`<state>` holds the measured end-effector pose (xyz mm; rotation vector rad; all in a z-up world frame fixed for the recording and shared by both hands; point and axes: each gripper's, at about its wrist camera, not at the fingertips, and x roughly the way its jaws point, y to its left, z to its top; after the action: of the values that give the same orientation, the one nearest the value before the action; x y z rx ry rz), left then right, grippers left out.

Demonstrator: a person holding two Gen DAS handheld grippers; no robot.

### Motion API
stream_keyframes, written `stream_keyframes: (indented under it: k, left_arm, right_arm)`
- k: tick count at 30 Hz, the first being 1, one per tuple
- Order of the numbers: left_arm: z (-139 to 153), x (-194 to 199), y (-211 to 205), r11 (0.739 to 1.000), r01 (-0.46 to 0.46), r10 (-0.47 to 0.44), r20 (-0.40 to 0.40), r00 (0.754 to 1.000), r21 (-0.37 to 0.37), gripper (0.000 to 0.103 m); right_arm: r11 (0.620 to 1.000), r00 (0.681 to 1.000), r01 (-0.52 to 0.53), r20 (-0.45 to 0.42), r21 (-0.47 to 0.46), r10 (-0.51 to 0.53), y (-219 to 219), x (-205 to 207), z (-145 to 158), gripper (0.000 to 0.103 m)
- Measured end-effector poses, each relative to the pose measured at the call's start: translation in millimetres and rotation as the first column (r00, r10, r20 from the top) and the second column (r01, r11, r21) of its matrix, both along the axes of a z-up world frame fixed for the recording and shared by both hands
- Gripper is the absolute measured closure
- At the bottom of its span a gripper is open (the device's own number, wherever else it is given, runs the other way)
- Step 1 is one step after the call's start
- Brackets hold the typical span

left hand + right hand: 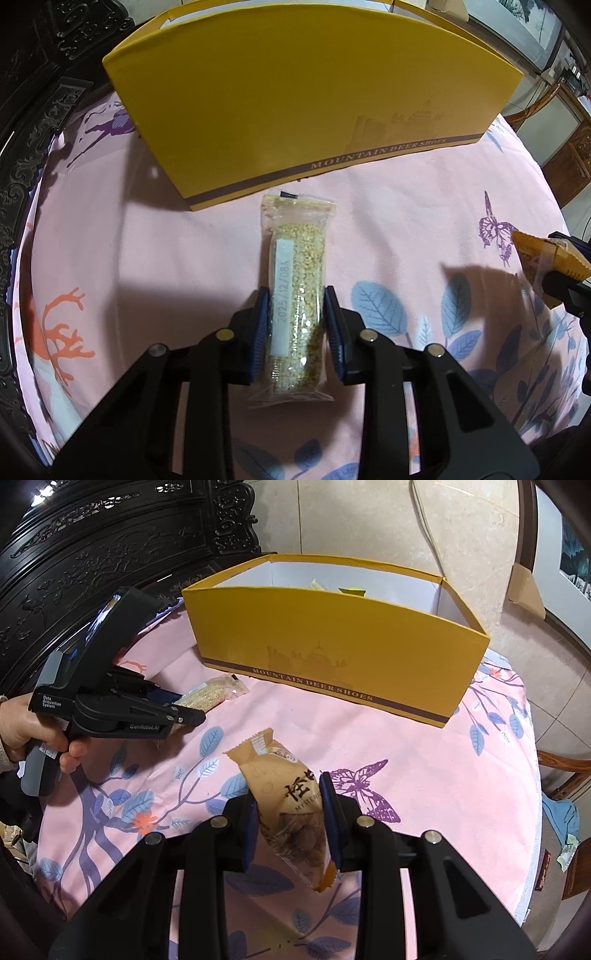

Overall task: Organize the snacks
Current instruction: 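Carry both snacks over the yellow box and open both grippers to drop them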

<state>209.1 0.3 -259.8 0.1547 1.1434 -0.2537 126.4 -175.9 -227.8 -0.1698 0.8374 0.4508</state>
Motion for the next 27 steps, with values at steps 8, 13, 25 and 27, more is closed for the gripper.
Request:
stream_keyframes:
  k: [8,13,25,27]
  left_arm:
    - [10,-23,0,0.999,-0.005,0.005,0.010,1.000,-0.041,0.074]
    - [23,-36,-1,0.998,-0.009,0.011,0.027,1.000,-0.055,0.074]
    - [94,-68,-4,0.993,-0.002,0.019,0.147,0.989,-0.116,0.074]
    - [111,-72,-5,0.992,-0.002,0.025,0.175,0.984,-0.129,0.074]
  right_arm:
    - [1.000,1.000,-0.007,0.004,0.004,0.007,3,-6,7,0.072]
    - [1.000,1.000,-0.011,0.010,0.012,0.011,6,-13,14,0.072]
    - [0.998,0.998,0.011,0.058,0.069,-0.015,2,-39,47,0.072]
    - [0.997,0.997,0.018,0.071,0.080,-0.024,0,-43,56,0.072]
